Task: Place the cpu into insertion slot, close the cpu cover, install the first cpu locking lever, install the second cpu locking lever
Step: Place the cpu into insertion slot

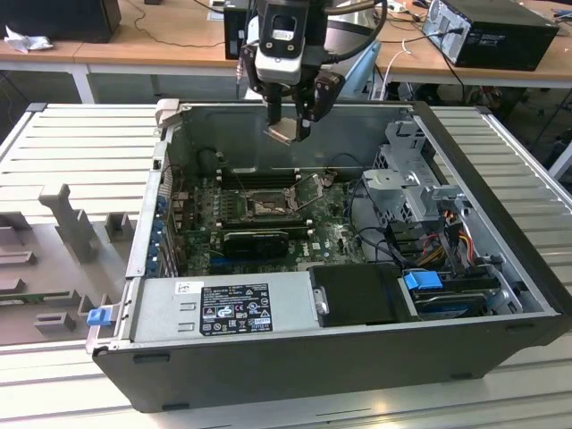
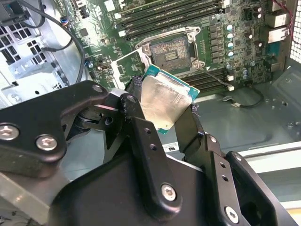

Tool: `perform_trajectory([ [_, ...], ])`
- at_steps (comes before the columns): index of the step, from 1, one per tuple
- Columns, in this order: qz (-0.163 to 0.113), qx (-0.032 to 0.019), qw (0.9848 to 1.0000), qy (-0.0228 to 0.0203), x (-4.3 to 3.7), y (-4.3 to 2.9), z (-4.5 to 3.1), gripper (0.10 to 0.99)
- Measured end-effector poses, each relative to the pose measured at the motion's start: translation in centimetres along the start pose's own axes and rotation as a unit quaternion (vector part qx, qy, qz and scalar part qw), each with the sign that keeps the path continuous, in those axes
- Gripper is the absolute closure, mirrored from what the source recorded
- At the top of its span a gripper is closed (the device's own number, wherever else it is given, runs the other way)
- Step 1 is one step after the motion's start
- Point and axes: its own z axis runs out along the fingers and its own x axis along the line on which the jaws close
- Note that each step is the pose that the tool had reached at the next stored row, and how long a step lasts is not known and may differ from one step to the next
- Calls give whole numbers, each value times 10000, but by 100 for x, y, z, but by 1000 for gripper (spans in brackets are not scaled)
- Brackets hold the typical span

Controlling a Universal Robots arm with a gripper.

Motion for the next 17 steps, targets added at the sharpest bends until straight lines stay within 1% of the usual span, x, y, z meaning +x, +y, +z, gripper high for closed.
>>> perform_trajectory([
  [4, 173, -3, 9998, -15, 0, 0, 1, 561],
  [9, 441, -8, 9990, -37, 0, 0, 3, 561],
  [10, 538, -9, 9985, -46, 0, 0, 3, 561],
  [13, 670, -12, 9977, -57, 0, 0, 4, 561],
  [15, 780, -14, 9969, -66, 0, 0, 5, 561],
  [17, 990, -18, 9951, -84, 0, -1, 6, 561],
])
